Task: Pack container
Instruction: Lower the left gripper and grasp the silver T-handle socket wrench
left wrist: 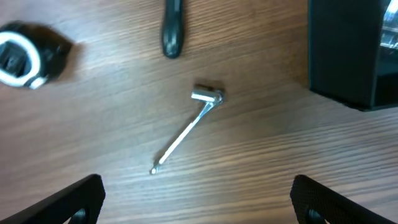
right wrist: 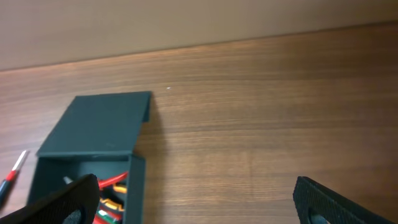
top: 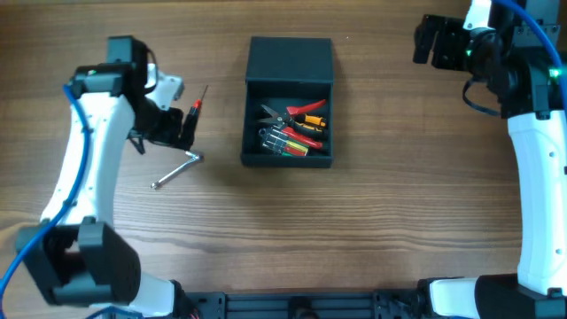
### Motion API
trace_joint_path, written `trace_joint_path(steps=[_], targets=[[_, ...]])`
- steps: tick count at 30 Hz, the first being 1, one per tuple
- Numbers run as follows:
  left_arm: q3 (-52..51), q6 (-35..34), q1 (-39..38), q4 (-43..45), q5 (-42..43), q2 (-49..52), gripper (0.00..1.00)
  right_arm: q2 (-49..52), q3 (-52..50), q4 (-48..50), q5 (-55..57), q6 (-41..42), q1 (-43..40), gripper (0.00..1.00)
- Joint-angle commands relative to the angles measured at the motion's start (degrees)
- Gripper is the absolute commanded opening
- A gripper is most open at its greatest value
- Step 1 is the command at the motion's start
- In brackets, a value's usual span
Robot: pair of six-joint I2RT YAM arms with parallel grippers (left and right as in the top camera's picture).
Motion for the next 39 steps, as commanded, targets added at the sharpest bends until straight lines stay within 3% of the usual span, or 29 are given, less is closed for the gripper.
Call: trace_joint_path(steps=[1, 23, 39], targets=[[-0.6, 3.3, -2.8, 1.1, -3.2, 3.4, 0.99, 0.2, -0.3, 0.4, 2.7, 1.2, -1.0, 1.0], [-23.7, 2.9, -3.9, 24.7, -4.3, 4.0, 0.99, 0.2, -0.3, 0.0, 2.8, 1.0, -2.3, 1.0], [-25.0, 1.4, 0.1, 28.2, -1.7, 4.0, 0.96, 0.2, -0.3, -1.1, 3.5, 0.9, -2.3, 1.0]])
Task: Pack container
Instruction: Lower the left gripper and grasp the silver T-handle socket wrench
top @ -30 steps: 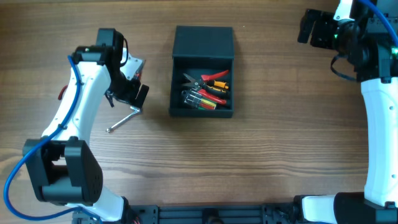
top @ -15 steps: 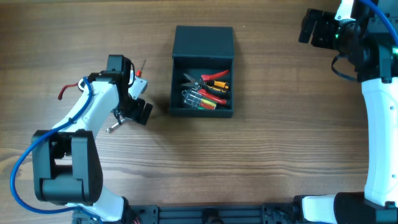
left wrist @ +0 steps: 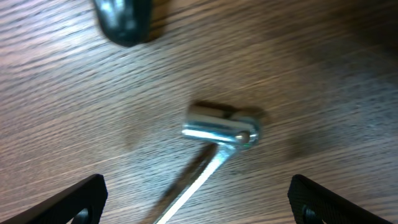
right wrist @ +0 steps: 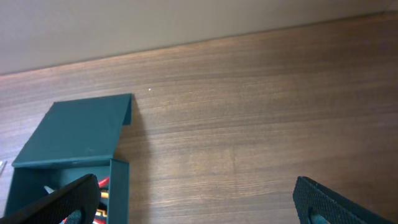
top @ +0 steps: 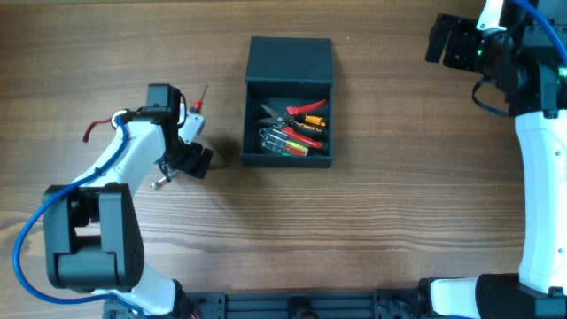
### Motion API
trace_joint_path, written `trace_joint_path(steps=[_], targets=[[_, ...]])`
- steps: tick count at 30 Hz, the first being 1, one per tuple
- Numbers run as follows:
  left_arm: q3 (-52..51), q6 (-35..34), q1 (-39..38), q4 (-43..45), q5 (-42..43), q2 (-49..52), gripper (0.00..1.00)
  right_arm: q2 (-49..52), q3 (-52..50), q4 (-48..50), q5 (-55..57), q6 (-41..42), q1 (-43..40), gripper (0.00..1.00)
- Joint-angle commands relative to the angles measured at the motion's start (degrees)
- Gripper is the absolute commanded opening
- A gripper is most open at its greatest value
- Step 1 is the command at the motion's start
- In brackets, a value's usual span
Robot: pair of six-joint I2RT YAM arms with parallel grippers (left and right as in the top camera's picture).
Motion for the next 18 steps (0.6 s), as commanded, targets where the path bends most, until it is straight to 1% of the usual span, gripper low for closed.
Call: trace_joint_path(steps=[1, 5, 8, 12, 18], targets=[[-0.2, -0.3, 1.5, 0.4, 2.0, 0.4, 0.96, 0.2, -0.3, -0.4, 2.1, 1.0, -0.2, 1.0], [-0.2, -0.3, 1.6, 0.9, 2.4, 0.4, 0.93, 0.2, -0.3, -1.0, 2.3, 1.0, -0.2, 1.0], [-1.8, -0.1, 1.6, 2.1, 2.5, 0.4, 0.95, 0.2, -0.3, -1.0, 2.3, 1.0, -0.2, 1.0], [-5.5, -0.1, 1.6, 5.8, 2.7, 0.4, 0.97, 0.2, -0.3, -1.0, 2.3, 0.9, -0.2, 1.0], [-5.7, 0.1, 1.6, 6.3, 2.6, 0.4, 0.96, 0.2, -0.3, -1.0, 2.3, 0.6, -0.2, 1.0]])
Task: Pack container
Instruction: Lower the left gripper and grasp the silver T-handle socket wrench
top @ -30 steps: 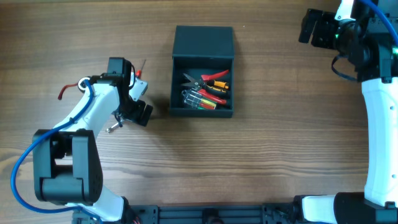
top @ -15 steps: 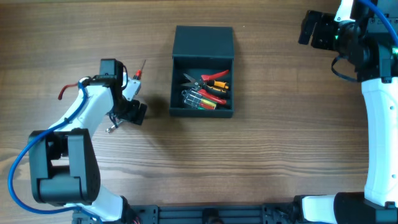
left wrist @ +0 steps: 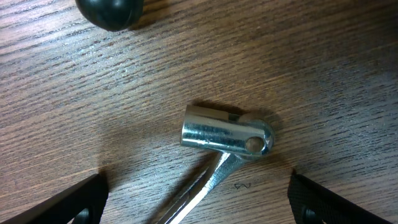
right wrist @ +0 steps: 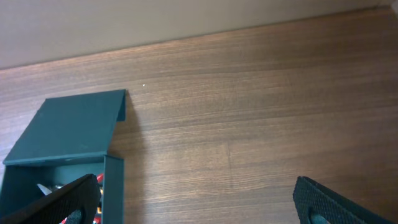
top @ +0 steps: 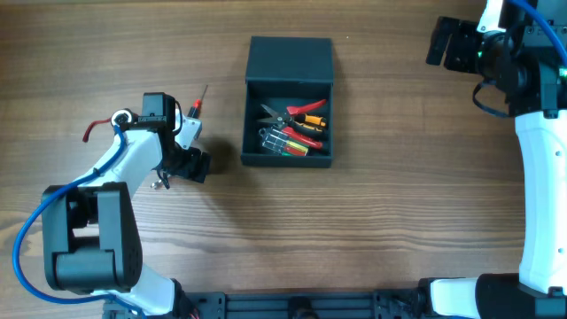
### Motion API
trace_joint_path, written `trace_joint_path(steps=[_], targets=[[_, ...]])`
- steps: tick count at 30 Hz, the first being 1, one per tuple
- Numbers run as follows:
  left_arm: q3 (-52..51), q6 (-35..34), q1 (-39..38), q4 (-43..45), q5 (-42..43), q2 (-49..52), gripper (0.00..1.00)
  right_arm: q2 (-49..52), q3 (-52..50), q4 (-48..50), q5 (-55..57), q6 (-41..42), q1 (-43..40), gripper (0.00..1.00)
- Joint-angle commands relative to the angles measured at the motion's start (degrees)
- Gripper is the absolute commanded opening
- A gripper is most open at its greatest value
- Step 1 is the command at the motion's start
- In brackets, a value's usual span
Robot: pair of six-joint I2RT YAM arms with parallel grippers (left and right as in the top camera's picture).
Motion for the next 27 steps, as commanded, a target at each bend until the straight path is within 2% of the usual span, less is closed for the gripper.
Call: trace_joint_path(steps=[1, 8, 15, 27], targets=[[-1.1, 0.2, 0.2, 0.4, 0.4, 0.5, 0.96, 0.2, -0.3, 0.1, 1.2, 0.6, -0.2, 1.0], [-2.6, 0.2, 0.2, 0.4, 0.2, 0.5, 0.93, 0.2, -0.3, 0.1, 1.2, -0.1, -0.2, 1.0], [-2.6, 0.2, 0.1, 0.3, 0.2, 0.5, 0.65, 0.2, -0.3, 0.1, 1.2, -0.3, -0.2, 1.0], [-2.6, 0.0, 0.1, 0.2, 0.2, 0.5, 0.35, 0.2, -0.3, 0.1, 1.2, -0.3, -0.2, 1.0]])
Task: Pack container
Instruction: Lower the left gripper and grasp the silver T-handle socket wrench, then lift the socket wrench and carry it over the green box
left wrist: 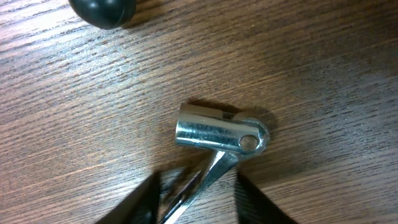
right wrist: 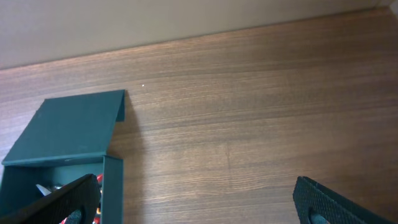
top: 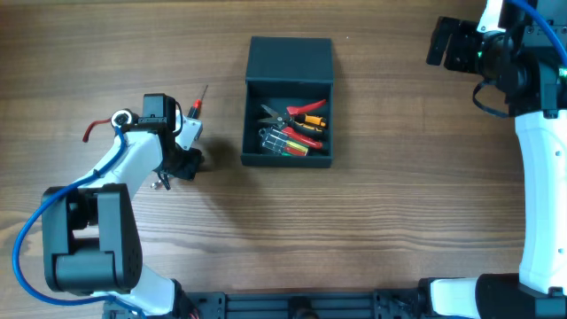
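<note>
A silver socket wrench [left wrist: 221,134] lies on the wood, its thin handle running down-left between my left gripper's [left wrist: 196,204] two fingers [left wrist: 142,202]. Those fingers are blurred and stand close on either side of the handle, apart from it. Overhead, the left gripper [top: 182,164] sits low on the table left of the dark open box [top: 288,162], which holds red-handled tools and cutters. Only the wrench's handle tip [top: 159,184] shows there. My right gripper [top: 436,42] hovers open at the far right, the box [right wrist: 68,134] at its lower left.
A red-and-black screwdriver [top: 197,105] lies just beyond the left gripper; its black handle end [left wrist: 102,11] tops the left wrist view. A small round item with a red strap [top: 108,122] sits by the left arm. The box lid [top: 291,60] lies folded back.
My left gripper's fingers have come inward from the frame's corners and now stand close on both sides of the wrench handle. The wrench and the right arm have not moved.
First my left gripper hung open high over the wrench and screwdriver. Then it was low over the wrench head, still wide open, while the right arm shifted slightly right. Now the fingers have narrowed around the handle.
</note>
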### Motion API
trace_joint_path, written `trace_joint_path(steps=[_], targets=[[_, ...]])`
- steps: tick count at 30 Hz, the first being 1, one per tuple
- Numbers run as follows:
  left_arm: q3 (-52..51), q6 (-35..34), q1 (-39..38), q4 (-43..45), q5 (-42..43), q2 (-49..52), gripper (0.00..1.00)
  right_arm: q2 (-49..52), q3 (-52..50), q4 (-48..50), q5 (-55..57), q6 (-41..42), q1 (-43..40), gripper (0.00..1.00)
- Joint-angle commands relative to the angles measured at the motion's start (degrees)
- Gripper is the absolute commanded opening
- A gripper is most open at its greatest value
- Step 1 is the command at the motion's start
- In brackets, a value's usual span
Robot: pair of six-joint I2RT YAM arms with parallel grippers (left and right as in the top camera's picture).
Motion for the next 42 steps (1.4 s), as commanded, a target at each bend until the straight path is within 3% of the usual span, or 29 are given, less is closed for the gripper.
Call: trace_joint_path(steps=[1, 9, 17, 20, 35, 42], targets=[[-2.0, 0.1, 0.1, -0.2, -0.1, 0.8, 0.35, 0.2, -0.3, 0.0, 1.0, -0.2, -0.2, 1.0], [-2.0, 0.2, 0.1, -0.2, -0.2, 0.8, 0.18, 0.2, -0.3, 0.0, 1.0, -0.2, -0.2, 1.0], [-2.0, 0.1, 0.1, -0.2, -0.2, 0.8, 0.12, 0.2, -0.3, 0.1, 1.0, -0.2, -0.2, 1.0], [-2.0, 0.1, 0.1, -0.3, -0.1, 0.8, 0.04, 0.2, -0.3, 0.0, 1.0, -0.2, -0.2, 1.0], [-1.8, 0.1, 0.1, -0.6, -0.1, 0.6, 0.04, 0.2, -0.3, 0.0, 1.0, -0.2, -0.2, 1.0], [4.9, -2.1, -3.3, -9.3, -0.2, -0.7, 0.04, 0.2, -0.3, 0.0, 1.0, -0.2, -0.2, 1.0]])
